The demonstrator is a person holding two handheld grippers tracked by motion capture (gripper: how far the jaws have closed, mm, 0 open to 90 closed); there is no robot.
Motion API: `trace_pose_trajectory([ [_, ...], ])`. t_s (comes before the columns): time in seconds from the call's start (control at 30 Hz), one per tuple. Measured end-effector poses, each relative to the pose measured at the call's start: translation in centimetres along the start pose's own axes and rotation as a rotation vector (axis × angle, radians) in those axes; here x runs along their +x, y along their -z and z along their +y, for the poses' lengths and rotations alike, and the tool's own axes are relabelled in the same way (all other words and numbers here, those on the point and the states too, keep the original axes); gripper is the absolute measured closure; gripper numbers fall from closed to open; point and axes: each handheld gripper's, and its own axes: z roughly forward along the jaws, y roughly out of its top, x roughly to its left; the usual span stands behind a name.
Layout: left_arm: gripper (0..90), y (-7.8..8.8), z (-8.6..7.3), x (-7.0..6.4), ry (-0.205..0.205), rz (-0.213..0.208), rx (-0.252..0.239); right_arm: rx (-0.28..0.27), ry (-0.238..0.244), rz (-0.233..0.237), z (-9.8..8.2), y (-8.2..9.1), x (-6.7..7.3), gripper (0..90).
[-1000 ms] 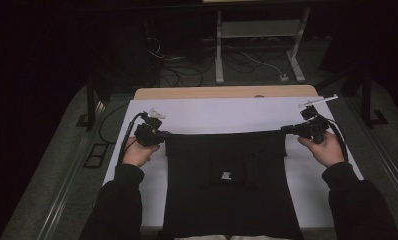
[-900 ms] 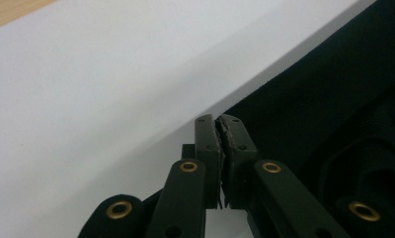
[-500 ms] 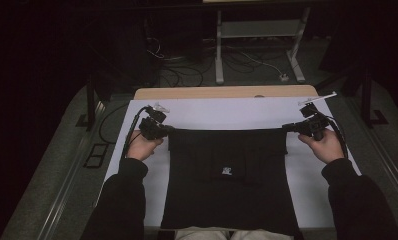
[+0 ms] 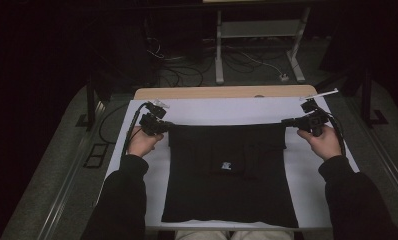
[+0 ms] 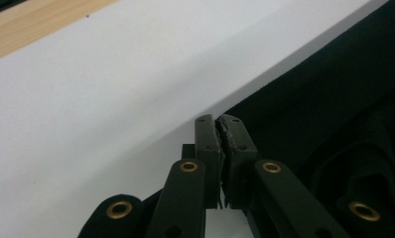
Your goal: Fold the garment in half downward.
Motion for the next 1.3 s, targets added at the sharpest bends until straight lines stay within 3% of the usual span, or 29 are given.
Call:
trace_pose_trajectory([
  [0.23,85.6,-0.2,0.0,0.5,0.016,-0.002,-0.014,-0.013,-0.042,-0.004,0.2,-1.0,-1.0,87.0],
  [0.57,85.6,-1.1,0.9,0.8,0.009,0.011,0.003,0.004,-0.014,-0.041,0.9,-1.9,-0.7,87.8],
  [1.3,85.8,-1.0,2.9,2.2,0.03,0.049,-0.014,-0.061,0.002,-0.077,4.5,-2.6,-0.5,87.8],
])
